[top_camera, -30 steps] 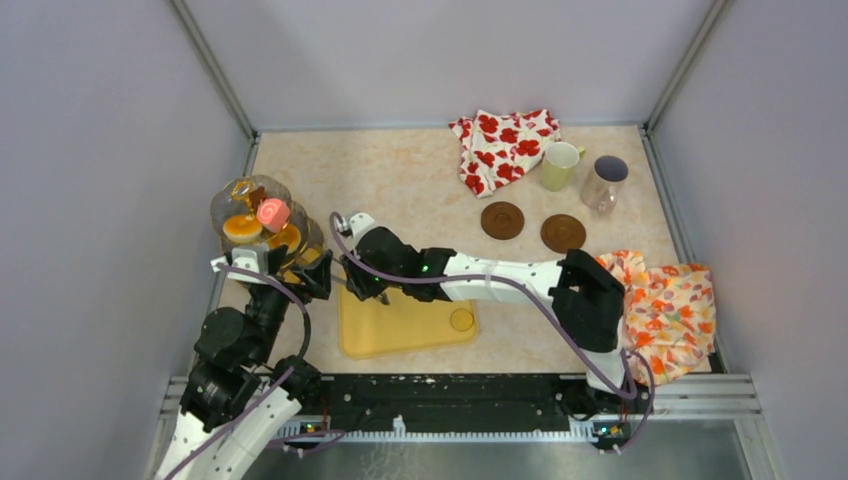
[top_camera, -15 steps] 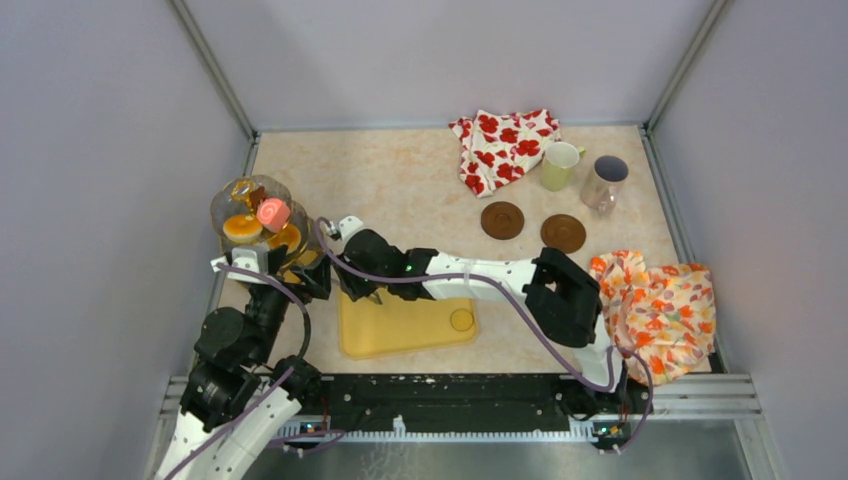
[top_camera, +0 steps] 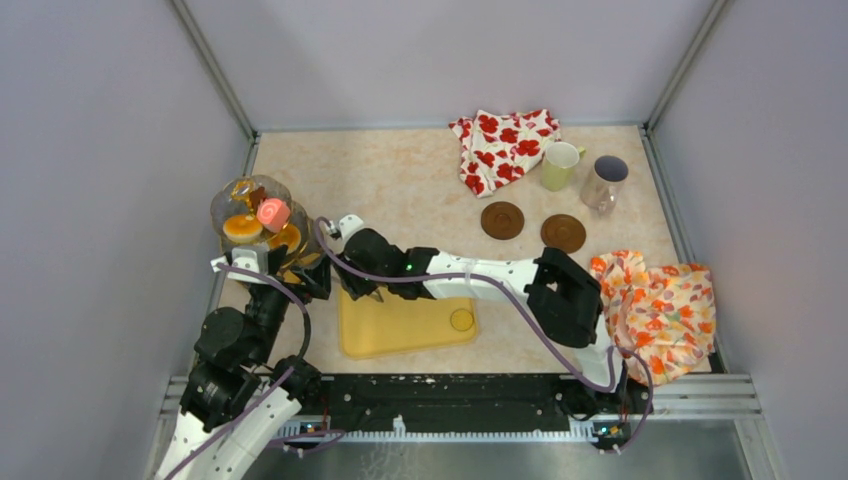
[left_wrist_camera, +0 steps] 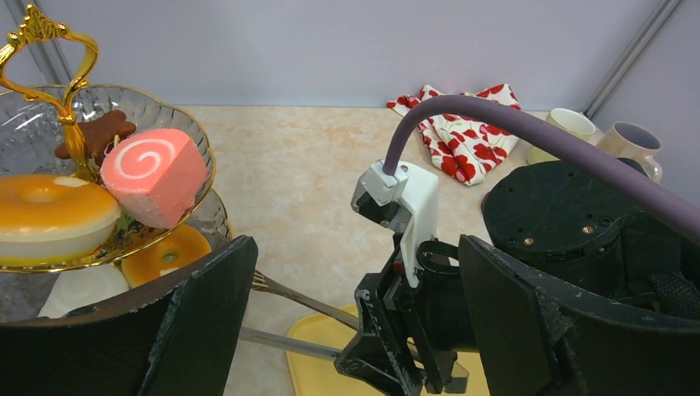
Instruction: Serve the afternoon tea
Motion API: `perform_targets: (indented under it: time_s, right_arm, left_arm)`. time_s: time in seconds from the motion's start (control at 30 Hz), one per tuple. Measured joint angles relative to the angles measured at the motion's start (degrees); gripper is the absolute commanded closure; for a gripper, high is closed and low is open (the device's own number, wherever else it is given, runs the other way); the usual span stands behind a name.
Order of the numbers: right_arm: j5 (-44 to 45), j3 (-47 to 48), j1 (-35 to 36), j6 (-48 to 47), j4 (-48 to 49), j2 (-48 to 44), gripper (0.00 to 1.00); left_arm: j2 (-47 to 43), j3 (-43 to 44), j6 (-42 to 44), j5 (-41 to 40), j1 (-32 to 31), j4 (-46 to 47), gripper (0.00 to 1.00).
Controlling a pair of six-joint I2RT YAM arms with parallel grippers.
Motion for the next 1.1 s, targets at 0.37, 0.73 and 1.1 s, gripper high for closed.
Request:
perform_targets:
  time_s: [0.37,0.73,1.1]
  right_arm:
    - [-0.22,-2.08,0.0,0.0,-2.67,-5.01,0.55]
    - [-1.33,-10.82,0.0,0.66,-3.58,-15.67,0.56]
    - [-1.25,-29.81,0.0,7.19,-9.88,-36.41,0.56]
  left_arm:
    - [0.02,0.0,0.0,0.0,0.0,0.0,0.01]
    - [0.02,0.0,0.0,0.0,0.0,0.0,0.01]
    - [0.04,0.0,0.02,0.02,0.0,0.02,0.01]
